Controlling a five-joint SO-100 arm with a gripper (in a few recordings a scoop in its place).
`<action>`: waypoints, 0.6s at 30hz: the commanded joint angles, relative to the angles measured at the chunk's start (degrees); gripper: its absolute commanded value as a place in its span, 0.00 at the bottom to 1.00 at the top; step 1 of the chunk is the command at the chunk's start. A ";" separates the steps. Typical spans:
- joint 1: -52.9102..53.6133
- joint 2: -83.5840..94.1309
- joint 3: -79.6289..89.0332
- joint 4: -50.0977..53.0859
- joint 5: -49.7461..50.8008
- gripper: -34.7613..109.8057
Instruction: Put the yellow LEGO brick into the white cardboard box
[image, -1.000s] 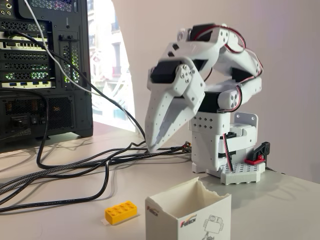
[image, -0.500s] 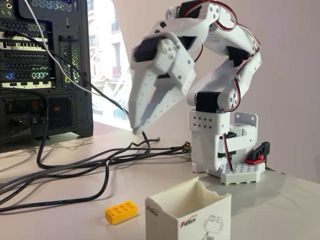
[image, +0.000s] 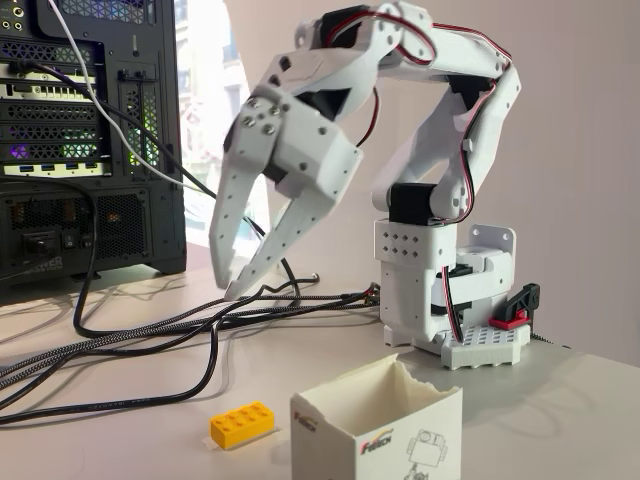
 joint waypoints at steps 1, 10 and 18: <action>1.14 -1.85 -6.06 -0.88 12.30 0.18; 2.20 -7.65 -3.34 -1.05 32.34 0.18; 0.62 -12.57 -4.83 5.54 41.75 0.37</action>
